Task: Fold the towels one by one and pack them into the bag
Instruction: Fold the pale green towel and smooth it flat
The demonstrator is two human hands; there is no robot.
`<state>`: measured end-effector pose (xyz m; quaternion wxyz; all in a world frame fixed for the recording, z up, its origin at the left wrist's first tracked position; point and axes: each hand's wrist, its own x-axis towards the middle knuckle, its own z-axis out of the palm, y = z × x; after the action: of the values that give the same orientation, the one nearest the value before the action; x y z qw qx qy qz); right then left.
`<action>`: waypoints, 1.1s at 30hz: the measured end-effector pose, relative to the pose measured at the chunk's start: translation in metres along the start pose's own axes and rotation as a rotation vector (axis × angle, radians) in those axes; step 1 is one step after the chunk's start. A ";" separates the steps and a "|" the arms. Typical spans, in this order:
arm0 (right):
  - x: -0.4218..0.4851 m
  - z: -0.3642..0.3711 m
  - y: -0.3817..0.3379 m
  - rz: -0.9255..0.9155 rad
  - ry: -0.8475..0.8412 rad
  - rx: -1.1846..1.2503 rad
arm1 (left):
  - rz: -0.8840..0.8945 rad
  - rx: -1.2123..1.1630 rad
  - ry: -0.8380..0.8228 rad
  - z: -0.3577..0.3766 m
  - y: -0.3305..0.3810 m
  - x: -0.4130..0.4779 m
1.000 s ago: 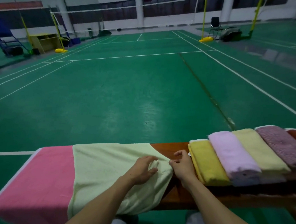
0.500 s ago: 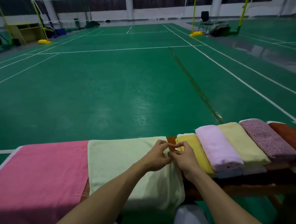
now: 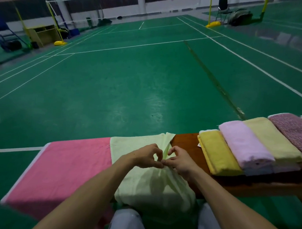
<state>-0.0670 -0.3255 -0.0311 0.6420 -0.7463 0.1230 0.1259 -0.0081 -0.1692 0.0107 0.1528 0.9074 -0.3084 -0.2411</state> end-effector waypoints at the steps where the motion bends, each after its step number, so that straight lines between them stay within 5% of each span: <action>1: 0.001 0.003 -0.001 -0.003 -0.017 -0.005 | 0.003 0.005 -0.014 0.000 -0.004 -0.002; 19: 0.009 0.024 -0.018 0.034 -0.272 0.026 | -0.056 -0.511 0.019 -0.009 -0.090 -0.059; 33: 0.038 0.013 -0.022 0.024 -0.335 -0.134 | -0.164 -0.557 0.133 -0.025 -0.160 -0.096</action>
<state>-0.0244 -0.3103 -0.0261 0.6006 -0.7545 0.0146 0.2642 0.0166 0.0167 -0.0034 0.3956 0.8664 -0.1453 -0.2680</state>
